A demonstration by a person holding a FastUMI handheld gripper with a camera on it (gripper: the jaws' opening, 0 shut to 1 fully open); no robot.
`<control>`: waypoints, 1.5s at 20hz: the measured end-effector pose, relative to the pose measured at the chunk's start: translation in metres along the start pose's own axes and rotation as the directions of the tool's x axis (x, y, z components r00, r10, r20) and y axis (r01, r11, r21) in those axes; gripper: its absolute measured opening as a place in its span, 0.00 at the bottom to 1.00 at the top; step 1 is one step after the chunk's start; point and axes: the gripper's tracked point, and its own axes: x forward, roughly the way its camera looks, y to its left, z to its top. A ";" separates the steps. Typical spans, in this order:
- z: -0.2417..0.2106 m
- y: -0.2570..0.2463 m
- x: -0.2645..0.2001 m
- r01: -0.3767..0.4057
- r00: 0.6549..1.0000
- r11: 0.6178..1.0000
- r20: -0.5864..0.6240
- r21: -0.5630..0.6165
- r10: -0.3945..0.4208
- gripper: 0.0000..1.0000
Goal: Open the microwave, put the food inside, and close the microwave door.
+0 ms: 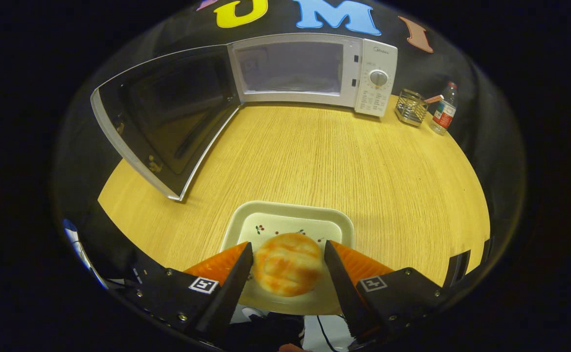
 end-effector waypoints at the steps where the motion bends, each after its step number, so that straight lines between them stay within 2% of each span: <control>1: -0.004 0.000 0.002 0.002 1.000 1.000 -0.018 -0.013 -0.002 0.89; 3: -0.015 0.000 0.005 0.005 0.999 0.999 -0.050 -0.043 -0.007 0.97; 6: -0.021 0.001 0.008 -0.010 0.998 1.000 -0.065 -0.023 0.008 0.97; 7: -0.020 0.002 0.006 -0.017 0.998 1.000 -0.061 -0.009 0.016 0.96; 9: -0.014 -0.001 0.006 -0.026 0.998 1.000 -0.048 0.005 0.026 0.85; 13: 0.005 -0.001 -0.001 -0.060 0.998 0.997 0.004 0.052 0.060 0.84; 21: 0.087 0.012 -0.018 -0.176 0.972 0.972 0.185 0.158 0.146 0.84; 30: 0.191 0.024 -0.009 -0.305 0.898 0.924 0.392 0.229 0.199 0.84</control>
